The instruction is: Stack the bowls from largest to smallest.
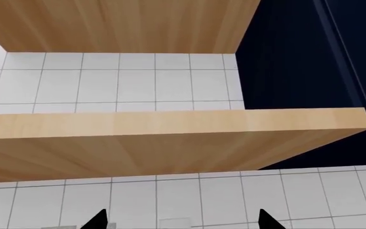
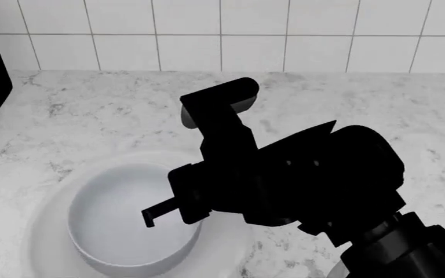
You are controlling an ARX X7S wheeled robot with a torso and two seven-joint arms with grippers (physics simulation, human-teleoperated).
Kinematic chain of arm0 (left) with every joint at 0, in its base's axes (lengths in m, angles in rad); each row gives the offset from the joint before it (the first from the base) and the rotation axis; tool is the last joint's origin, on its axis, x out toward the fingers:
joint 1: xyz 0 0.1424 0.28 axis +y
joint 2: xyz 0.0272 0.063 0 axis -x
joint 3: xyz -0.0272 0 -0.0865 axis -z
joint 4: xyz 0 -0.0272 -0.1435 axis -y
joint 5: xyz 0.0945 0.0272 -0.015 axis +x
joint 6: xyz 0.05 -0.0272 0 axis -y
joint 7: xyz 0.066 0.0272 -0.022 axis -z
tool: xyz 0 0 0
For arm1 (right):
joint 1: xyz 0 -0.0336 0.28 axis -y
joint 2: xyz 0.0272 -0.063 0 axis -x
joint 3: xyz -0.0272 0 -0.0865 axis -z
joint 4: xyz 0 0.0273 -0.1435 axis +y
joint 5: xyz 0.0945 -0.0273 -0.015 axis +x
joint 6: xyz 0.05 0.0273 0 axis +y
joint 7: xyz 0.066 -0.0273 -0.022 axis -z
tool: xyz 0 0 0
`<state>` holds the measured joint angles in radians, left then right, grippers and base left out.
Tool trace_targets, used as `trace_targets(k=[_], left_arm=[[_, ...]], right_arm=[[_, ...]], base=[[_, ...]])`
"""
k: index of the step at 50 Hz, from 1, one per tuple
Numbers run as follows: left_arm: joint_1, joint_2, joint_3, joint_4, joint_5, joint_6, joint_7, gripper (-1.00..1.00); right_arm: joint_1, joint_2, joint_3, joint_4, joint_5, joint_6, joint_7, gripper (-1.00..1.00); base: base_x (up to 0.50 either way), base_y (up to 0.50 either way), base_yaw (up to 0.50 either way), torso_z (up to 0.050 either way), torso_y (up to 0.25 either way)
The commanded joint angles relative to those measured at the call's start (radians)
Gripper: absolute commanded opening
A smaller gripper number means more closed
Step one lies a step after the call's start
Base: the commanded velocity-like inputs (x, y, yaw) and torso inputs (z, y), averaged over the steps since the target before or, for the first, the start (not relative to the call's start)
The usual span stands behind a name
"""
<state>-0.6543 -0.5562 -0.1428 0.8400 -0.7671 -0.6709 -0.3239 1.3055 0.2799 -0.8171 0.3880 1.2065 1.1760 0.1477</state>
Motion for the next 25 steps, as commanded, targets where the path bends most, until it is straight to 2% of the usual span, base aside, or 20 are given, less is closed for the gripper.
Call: trace_targets(k=[1,4,5,25], left_arm=[[0.009,-0.005,-0.004,0.000,-0.001,0.006,-0.001,1.00],[0.012,-0.004,-0.004,-0.001,0.000,0.010,-0.001,1.00],[0.012,-0.004,-0.003,-0.001,0.001,0.011,0.000,1.00],[0.016,-0.008,-0.002,-0.001,-0.006,0.017,-0.006,1.00]], right_arm=[[-0.007,-0.006,-0.009,0.007,-0.003,-0.014,-0.021,-1.00],[-0.003,-0.007,-0.007,0.007,-0.001,-0.012,-0.019,-1.00],[-0.001,-0.007,-0.007,0.006,0.003,-0.008,-0.021,1.00],[0.021,-0.007,-0.012,-0.016,0.021,0.010,-0.016,1.00]], base=[[0.00,0.00,0.00,0.000,0.000],[0.00,0.00,0.00,0.000,0.000],[0.00,0.00,0.00,0.000,0.000],[0.00,0.00,0.00,0.000,0.000]])
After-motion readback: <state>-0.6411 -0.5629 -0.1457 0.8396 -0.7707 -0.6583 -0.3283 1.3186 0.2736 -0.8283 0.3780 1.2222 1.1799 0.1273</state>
